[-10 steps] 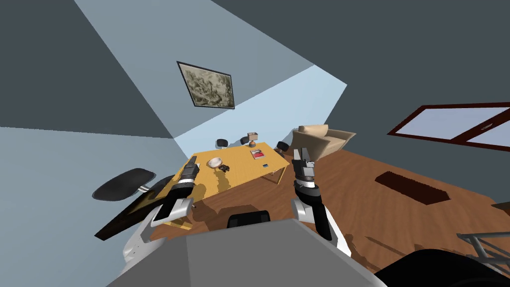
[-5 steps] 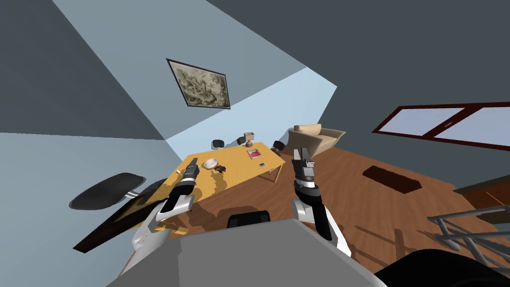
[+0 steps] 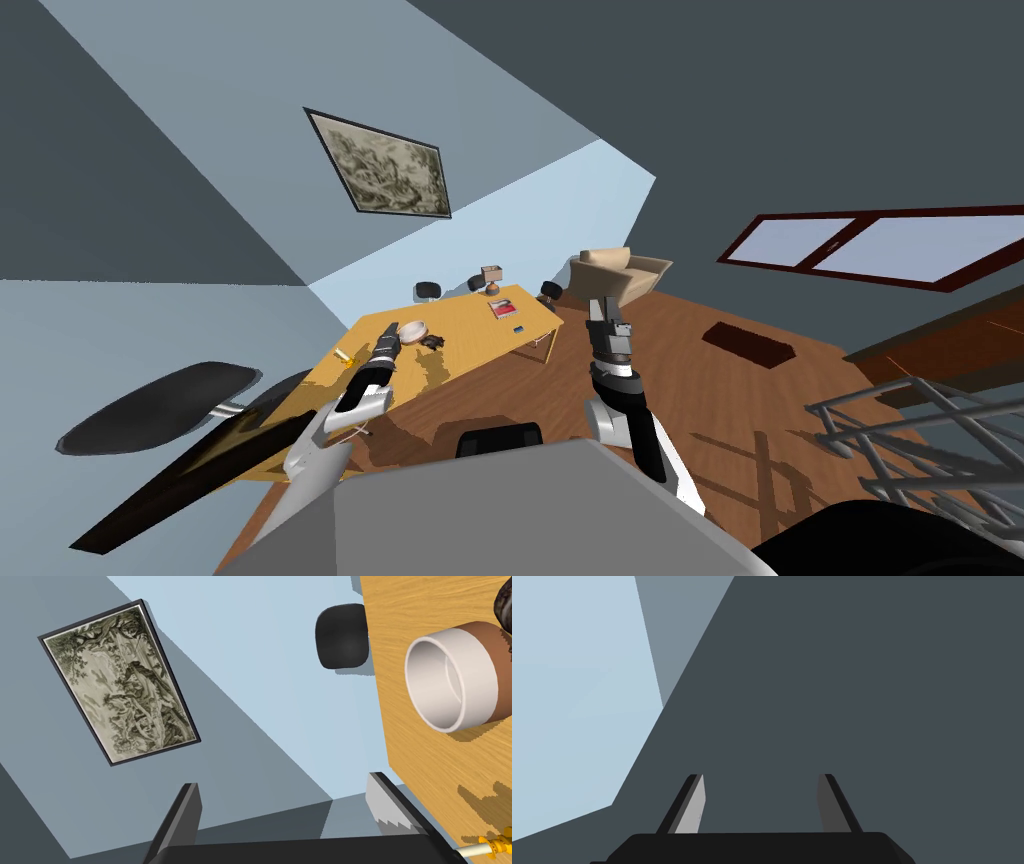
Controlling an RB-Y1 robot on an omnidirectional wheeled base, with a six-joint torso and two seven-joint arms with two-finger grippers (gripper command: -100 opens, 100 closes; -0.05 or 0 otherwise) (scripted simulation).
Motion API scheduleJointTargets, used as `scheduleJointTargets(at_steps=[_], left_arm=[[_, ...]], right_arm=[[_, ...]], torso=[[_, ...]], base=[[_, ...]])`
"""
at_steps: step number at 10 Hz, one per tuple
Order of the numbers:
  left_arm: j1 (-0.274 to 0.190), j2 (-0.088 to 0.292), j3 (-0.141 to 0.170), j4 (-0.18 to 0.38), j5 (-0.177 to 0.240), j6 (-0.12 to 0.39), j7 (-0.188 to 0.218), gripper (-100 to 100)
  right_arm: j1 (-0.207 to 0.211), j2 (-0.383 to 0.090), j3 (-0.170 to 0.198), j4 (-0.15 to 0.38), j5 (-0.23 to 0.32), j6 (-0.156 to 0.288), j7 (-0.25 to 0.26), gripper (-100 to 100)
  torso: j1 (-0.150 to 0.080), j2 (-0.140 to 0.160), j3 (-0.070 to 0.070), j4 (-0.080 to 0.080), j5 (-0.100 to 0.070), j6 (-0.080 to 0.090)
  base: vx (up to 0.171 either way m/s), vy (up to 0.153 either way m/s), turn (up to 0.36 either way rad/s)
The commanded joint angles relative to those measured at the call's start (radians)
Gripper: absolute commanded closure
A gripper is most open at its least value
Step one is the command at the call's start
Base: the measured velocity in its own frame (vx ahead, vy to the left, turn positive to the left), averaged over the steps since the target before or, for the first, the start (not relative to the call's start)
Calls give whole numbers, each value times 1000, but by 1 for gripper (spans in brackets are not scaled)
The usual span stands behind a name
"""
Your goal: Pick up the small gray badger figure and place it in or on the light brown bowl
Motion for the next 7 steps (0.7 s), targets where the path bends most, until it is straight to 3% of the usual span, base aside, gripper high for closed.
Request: scheduleJointTargets(at_steps=[1,7], left_arm=[[-8,-1,5,34,-1,20,2,-100],[-114,8,40,231,-5,144,7,-100]], right_arm=[[0,0,0,0,0,0,0,0],[0,0,0,0,0,0,0,0]], torso=[[0,0,0,0,0,0],[1,-1,-1,0,0,-1]], base=[[1,-23,-67],[9,-20,-98]])
